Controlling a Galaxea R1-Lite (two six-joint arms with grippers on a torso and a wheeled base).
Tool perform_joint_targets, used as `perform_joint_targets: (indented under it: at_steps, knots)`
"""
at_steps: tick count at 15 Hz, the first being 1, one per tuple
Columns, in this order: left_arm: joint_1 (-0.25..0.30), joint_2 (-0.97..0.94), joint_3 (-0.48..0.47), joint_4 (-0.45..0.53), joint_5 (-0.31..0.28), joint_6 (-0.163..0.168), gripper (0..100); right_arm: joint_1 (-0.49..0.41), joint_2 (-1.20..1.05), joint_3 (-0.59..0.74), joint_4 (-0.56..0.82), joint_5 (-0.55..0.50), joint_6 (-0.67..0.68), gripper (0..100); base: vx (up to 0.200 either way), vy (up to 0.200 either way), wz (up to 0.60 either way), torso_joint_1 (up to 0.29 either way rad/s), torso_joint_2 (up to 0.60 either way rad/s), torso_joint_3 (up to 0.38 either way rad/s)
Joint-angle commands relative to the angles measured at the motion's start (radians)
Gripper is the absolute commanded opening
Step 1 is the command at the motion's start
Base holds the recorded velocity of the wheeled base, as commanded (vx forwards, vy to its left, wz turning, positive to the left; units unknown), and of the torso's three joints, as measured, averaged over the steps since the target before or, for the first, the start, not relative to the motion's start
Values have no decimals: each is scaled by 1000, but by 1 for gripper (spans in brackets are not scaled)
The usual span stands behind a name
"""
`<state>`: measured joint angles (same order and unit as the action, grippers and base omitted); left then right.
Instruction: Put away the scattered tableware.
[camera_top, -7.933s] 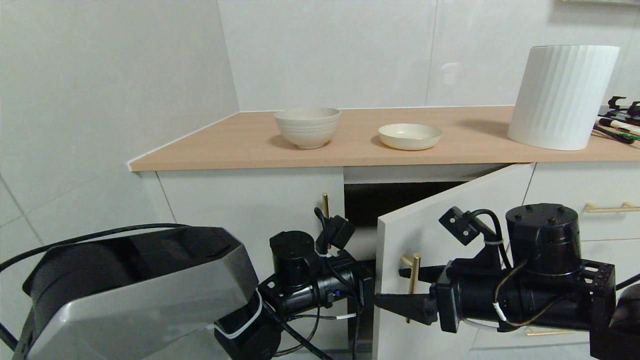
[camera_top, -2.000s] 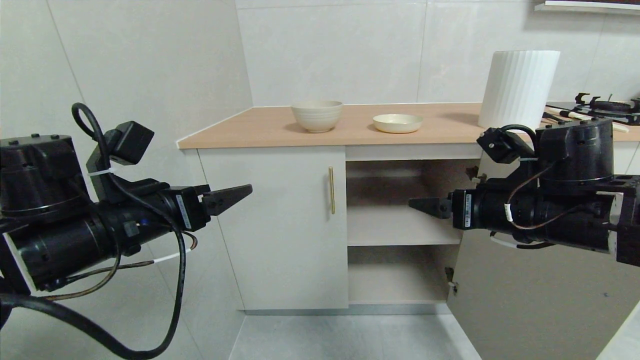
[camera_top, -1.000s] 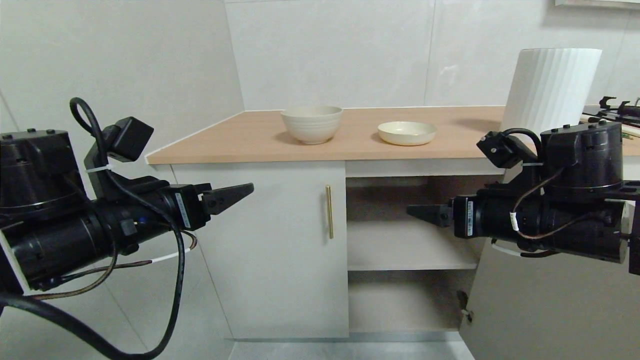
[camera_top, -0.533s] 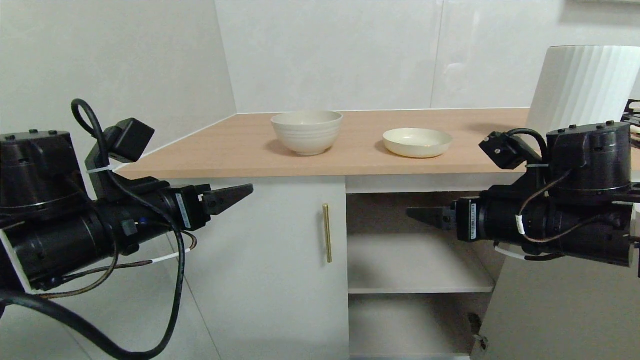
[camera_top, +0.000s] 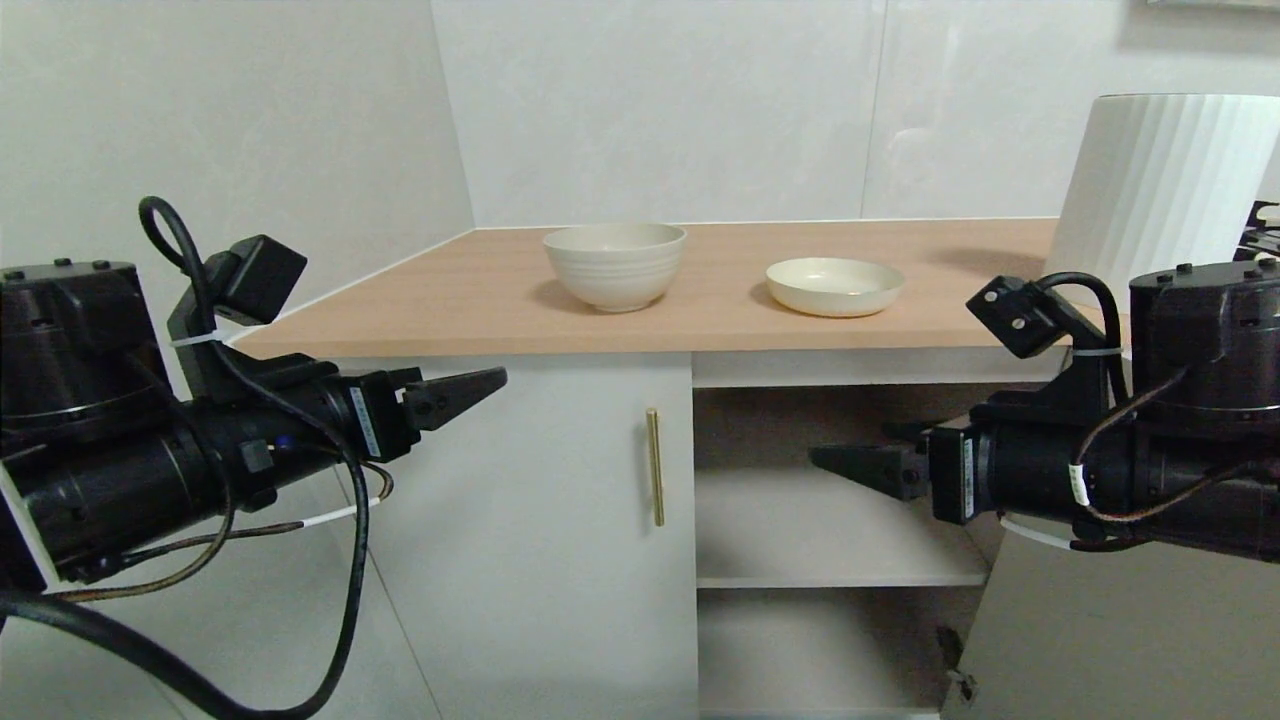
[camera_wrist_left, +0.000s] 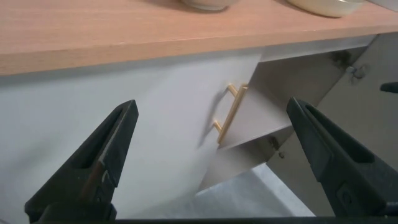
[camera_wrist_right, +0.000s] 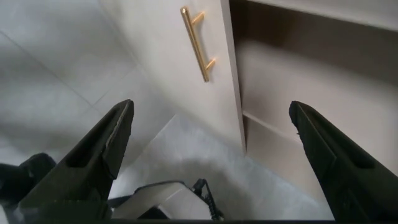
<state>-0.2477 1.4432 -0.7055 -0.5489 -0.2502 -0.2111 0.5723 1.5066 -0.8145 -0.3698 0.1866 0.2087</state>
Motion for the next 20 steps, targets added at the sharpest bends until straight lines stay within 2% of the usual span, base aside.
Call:
perform_joint_targets:
  at_steps: [1,4,8,20]
  knots:
    - [-1,6,-2,0,0,-1,100,0,0,5,-6,1,-2,100,0,0,0,0,0,0]
    - [1,11,-2,1,0,-1,100,0,1,6,-6,1,-8,100,0,0,0,0,0,0]
    - [1,17,-3,0,0,-1,100,0,1,5,-6,1,-8,100,0,0,0,42,-224,-229]
    - [-1,43,0,14,-1,-1,100,-2,11,5,-6,-1,-14,100,0,0,0,185,-483,-287]
